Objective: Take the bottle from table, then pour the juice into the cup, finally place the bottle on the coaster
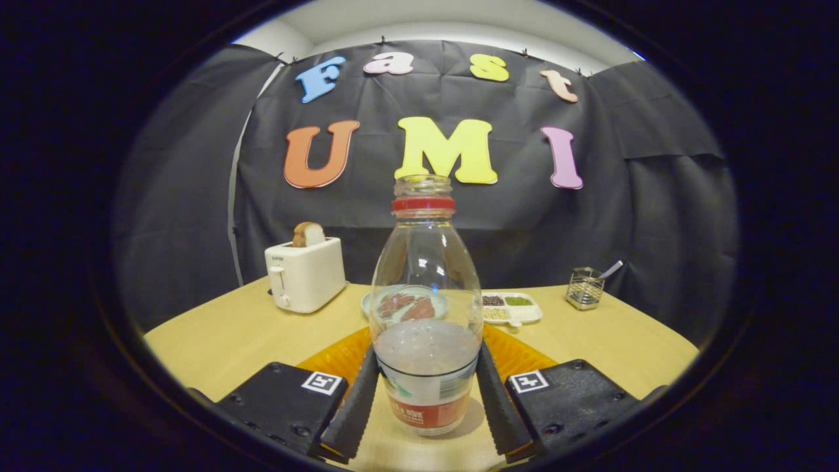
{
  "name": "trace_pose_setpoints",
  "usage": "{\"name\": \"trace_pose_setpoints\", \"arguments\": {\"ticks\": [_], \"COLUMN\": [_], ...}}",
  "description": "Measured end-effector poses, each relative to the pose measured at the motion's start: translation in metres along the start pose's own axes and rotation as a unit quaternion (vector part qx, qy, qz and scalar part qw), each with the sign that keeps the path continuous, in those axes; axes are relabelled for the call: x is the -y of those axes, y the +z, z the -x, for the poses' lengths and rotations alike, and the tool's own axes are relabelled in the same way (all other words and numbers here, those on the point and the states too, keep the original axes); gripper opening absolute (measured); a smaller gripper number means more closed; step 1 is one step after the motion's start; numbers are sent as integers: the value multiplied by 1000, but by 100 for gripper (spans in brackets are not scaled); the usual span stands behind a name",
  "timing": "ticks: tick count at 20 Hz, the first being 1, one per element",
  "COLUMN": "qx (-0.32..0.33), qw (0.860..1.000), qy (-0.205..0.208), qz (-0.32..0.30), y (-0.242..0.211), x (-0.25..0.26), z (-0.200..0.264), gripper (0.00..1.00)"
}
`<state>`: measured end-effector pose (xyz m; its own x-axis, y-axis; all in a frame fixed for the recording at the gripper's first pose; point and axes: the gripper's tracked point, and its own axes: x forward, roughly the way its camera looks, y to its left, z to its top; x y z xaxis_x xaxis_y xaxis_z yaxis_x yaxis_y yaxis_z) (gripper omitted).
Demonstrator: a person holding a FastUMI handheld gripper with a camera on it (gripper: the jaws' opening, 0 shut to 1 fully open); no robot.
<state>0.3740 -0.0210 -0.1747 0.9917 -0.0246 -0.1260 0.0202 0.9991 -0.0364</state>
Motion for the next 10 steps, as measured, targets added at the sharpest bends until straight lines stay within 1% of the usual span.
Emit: {"name": "trace_pose_setpoints", "arguments": {"ticks": [5,10], "qx": [-2,16], "qw": [1000,1000], "qy": [-8,-17], "qz": [7,-6], "y": [-22,-24], "x": [13,23], "z": [-11,-9], "gripper": [78,83]}}
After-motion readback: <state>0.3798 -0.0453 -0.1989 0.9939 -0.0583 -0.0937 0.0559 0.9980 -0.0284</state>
